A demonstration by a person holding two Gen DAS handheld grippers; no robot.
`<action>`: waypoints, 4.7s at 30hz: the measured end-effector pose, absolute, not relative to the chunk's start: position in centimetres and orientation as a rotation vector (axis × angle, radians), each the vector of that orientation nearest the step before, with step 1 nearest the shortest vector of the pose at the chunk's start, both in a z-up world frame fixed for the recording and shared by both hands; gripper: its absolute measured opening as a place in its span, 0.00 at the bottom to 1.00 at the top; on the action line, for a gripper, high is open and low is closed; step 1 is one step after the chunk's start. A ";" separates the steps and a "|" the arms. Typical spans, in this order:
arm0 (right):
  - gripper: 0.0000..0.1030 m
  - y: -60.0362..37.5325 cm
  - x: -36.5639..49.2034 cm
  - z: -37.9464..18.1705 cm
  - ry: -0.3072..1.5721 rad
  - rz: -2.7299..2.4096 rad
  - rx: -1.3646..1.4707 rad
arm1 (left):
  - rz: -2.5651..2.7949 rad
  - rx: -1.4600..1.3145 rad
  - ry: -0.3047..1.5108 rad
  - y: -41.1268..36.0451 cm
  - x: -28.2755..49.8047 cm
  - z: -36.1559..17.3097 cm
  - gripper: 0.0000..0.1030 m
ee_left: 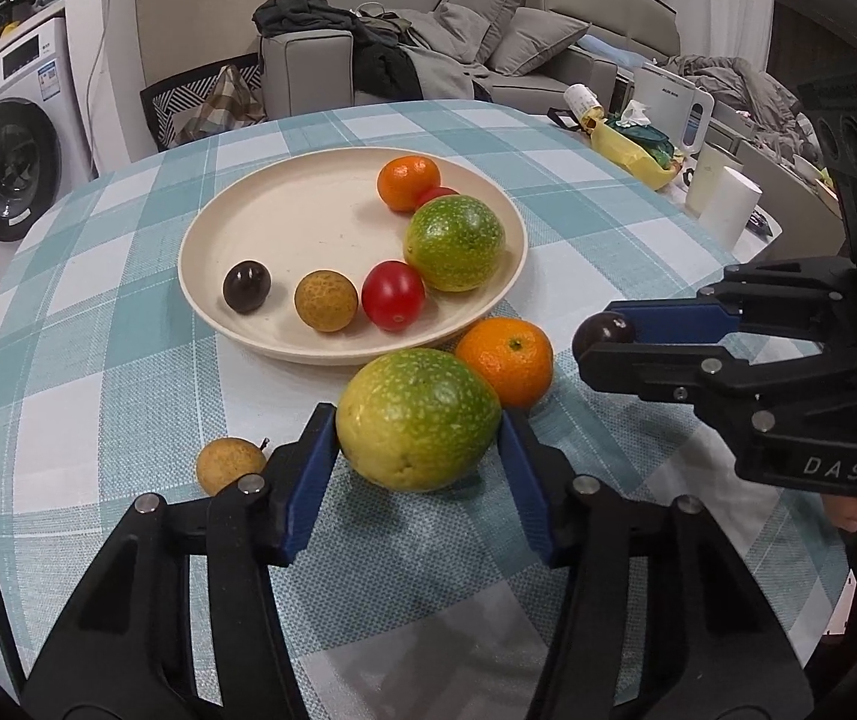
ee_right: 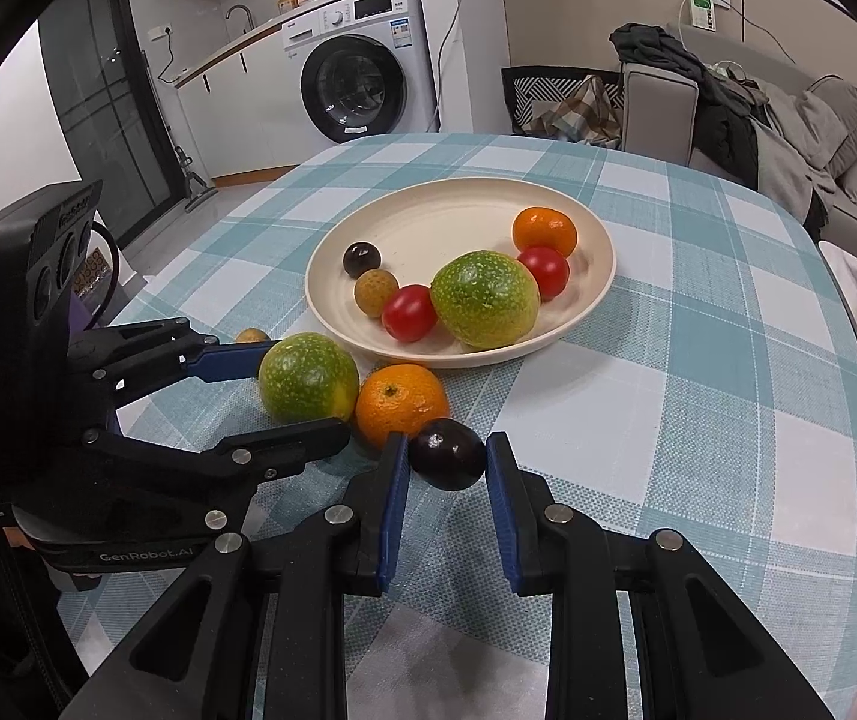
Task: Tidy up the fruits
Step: 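Grasp the dark plum with the right tool while the left tool grasps the large green citrus, then lift and carry the plum and green citrus over the cream plate with both tools, then open both tools to set the green citrus and dark plum on the plate, withdraw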
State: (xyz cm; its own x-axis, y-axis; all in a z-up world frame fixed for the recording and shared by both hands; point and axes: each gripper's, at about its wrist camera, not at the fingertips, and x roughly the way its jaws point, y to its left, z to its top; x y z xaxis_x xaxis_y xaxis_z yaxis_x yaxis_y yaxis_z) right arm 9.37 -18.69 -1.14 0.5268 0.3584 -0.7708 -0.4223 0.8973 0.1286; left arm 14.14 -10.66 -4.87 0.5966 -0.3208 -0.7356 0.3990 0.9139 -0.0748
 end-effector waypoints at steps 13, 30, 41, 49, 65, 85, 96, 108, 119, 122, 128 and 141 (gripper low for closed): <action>0.26 -18.8 9.4 -0.9 0.884 0.464 -0.071 | -0.422 0.081 0.809 -9.8 13.6 -4.3 0.50; 0.26 -19.6 9.3 0.2 0.823 0.450 -0.017 | -0.400 0.042 0.737 -8.1 12.9 -1.5 0.50; 0.26 -19.6 9.6 1.0 0.790 0.434 0.020 | -0.366 0.012 0.712 -6.9 13.6 -0.3 0.50; 0.26 -19.4 10.5 2.2 0.763 0.431 0.026 | -0.346 -0.001 0.699 -6.3 14.7 0.3 0.50; 0.26 -19.3 12.9 2.7 0.760 0.434 0.070 | -0.313 -0.021 0.694 -5.9 18.5 0.4 0.50; 0.26 -18.2 16.7 2.2 0.783 0.442 0.107 | -0.295 -0.024 0.748 -6.6 23.4 -1.8 0.50; 0.26 -17.4 18.6 1.4 0.807 0.448 0.101 | -0.306 -0.009 0.778 -7.5 24.9 -2.8 0.50; 0.26 -17.1 19.9 0.6 0.833 0.431 0.096 | -0.321 -0.001 0.791 -8.1 25.5 -3.4 0.50; 0.26 -17.0 20.5 -0.3 0.859 0.408 0.087 | -0.327 0.015 0.807 -8.7 25.9 -3.8 0.50; 0.26 -17.0 20.5 -0.5 0.864 0.407 0.086 | -0.328 0.016 0.806 -8.8 25.8 -3.9 0.50; 0.26 -16.9 20.6 -0.6 0.868 0.401 0.076 | -0.330 0.024 0.805 -8.8 25.8 -4.0 0.50; 0.64 -18.2 19.0 0.5 0.815 0.381 0.095 | -0.317 -0.005 0.772 -7.6 24.7 -2.8 0.57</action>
